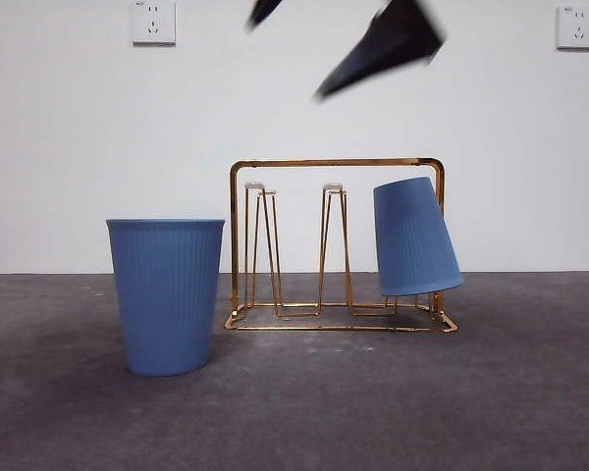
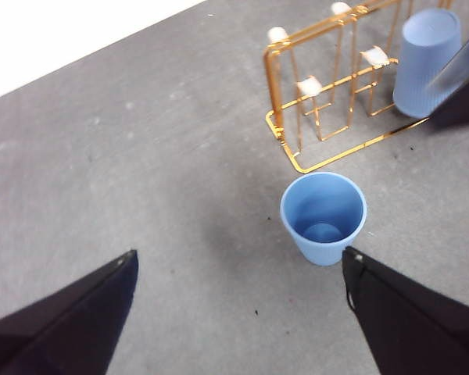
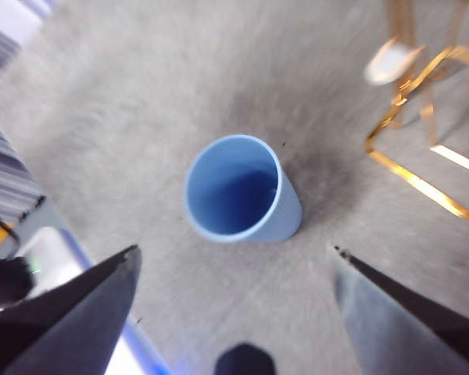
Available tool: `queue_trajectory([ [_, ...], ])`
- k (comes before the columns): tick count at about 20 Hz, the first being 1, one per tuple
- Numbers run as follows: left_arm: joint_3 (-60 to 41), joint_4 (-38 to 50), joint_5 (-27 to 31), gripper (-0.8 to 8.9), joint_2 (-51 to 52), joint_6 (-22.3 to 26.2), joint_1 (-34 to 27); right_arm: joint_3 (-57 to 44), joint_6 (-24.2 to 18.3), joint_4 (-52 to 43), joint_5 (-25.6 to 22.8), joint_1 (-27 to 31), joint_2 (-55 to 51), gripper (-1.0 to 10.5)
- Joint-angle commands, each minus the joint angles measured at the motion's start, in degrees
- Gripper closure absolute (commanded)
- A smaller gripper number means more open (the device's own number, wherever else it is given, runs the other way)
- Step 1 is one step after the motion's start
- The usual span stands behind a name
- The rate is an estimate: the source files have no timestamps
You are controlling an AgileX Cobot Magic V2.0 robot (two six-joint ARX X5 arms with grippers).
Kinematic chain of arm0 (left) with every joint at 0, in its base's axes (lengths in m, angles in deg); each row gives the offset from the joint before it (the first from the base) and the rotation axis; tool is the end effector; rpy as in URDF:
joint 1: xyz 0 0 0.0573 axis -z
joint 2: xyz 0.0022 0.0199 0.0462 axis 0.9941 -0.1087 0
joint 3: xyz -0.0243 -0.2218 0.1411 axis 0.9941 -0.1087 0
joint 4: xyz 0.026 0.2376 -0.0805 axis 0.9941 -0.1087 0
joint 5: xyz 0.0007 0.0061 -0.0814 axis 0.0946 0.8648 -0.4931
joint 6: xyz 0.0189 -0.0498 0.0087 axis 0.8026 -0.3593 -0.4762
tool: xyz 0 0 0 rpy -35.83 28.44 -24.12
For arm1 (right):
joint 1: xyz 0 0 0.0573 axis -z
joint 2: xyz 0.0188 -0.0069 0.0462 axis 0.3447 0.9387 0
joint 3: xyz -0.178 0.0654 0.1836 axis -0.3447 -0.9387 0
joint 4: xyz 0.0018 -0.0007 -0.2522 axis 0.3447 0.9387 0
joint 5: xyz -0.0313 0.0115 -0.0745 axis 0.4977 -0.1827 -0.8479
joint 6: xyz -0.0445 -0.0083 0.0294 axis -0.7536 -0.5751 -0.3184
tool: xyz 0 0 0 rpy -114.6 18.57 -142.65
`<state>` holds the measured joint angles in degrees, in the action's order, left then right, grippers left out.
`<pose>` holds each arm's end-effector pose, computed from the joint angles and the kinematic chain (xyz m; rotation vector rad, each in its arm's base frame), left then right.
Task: Pick up cup 1,put cup 1 in the cup rack,pick up cup 2,put cup 2 in the cup rack
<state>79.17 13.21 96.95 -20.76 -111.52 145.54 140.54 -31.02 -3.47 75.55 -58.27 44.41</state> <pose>0.0709 -0.0928 0.4092 0.2614 0.5814 -0.2376 0.2499 0.2101 0.3255 -0.0042 0.9396 0.9286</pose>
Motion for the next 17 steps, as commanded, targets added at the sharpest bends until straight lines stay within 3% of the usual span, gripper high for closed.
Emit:
queue_trajectory([
  [1, -0.6, -1.5, 0.4, 3.78, 2.4, -2.4, -0.1, -0.5, 1.7, -3.1, -4.3, -2.7, 5.0, 5.3],
  [6, -0.6, -1.5, 0.3, 3.78, 6.3, -2.5, 0.1, -0.4, 3.2, -8.5, -13.7, -7.1, 13.5, 5.4],
  [10, -0.6, -1.5, 0.3, 3.78, 7.0, -2.5, 0.3, -0.1, 5.8, -11.9, -14.6, -7.7, 18.3, 5.6],
  [17, -0.7, -1.5, 0.4, 3.78, 6.9, -2.2, 1.2, -0.1, 5.2, -12.6, -14.3, -7.7, 21.0, 9.6],
])
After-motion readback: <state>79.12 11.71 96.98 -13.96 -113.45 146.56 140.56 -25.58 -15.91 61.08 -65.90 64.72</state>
